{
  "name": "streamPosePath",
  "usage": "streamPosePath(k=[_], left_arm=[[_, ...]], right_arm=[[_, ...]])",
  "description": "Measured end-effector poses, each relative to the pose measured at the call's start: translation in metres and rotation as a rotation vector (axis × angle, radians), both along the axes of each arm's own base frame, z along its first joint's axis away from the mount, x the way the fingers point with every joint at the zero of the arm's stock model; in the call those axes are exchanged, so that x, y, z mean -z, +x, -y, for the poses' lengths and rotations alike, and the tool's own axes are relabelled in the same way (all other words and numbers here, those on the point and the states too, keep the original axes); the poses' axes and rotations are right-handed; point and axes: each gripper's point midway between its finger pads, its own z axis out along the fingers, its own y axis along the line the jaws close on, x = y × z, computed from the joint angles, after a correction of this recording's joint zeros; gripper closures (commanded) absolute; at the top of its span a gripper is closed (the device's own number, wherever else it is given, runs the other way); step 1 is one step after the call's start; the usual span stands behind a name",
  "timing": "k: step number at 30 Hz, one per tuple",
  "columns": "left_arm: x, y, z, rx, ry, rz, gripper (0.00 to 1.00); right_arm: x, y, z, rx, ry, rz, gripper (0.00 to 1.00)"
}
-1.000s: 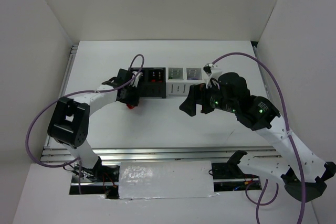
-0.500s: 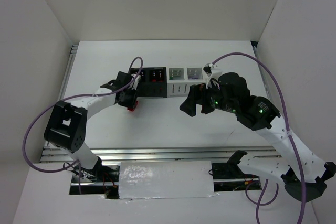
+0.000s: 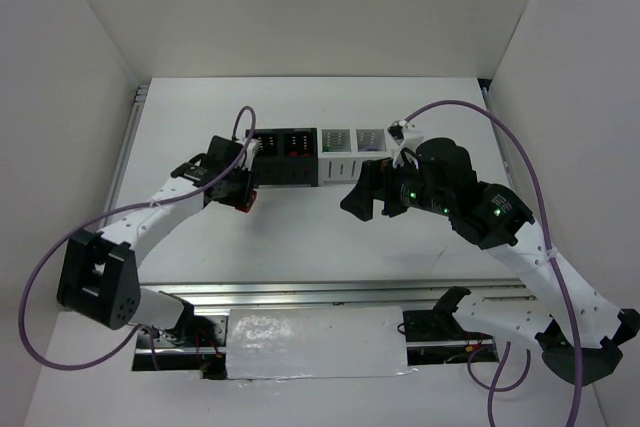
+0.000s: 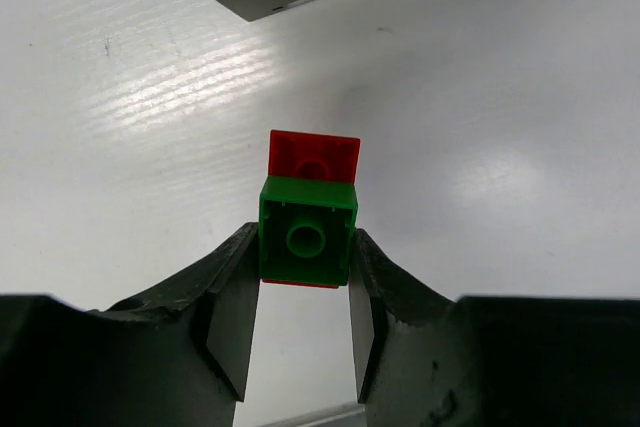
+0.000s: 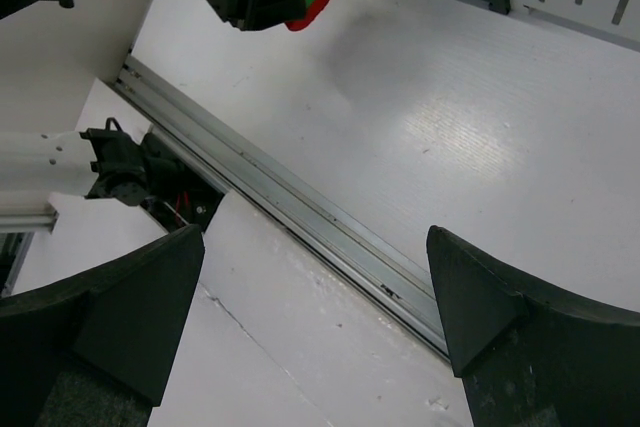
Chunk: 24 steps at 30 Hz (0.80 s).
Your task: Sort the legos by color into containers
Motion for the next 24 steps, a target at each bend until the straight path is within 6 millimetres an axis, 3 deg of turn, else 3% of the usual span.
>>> streamPosePath(k=[3, 5, 9, 14, 17, 24], left_arm=[[-0.027, -0.011, 0.008, 0.025, -0.067, 0.025, 1.00], [-0.056, -0.017, 0.023, 0.080, -0.165, 0.063, 1.00], [-0.127, -0.040, 0.064, 0.253, -0.431, 0.174, 1.00], [-0.207, -0.087, 0.108, 0.481, -0.791, 0.262, 1.00], [-0.231, -0.111, 0.124, 0.581, -0.938, 0.244, 1.00], [-0.260, -0.149, 0.144, 0.739, -1.119, 0.162, 1.00]], right_arm=[[-0.002, -0.001, -0.002, -0.001, 0.022, -0.012, 0.00], [-0.006, -0.001, -0.006, -0.012, 0.050, -0.015, 0.00], [-0.011, -0.004, -0.020, -0.089, 0.138, -0.022, 0.00], [-0.015, -0.016, -0.041, -0.238, 0.246, -0.016, 0.01], [-0.027, -0.025, -0.052, -0.330, 0.322, 0.005, 0.04], [-0.064, -0.036, -0.066, -0.454, 0.475, 0.088, 0.08]])
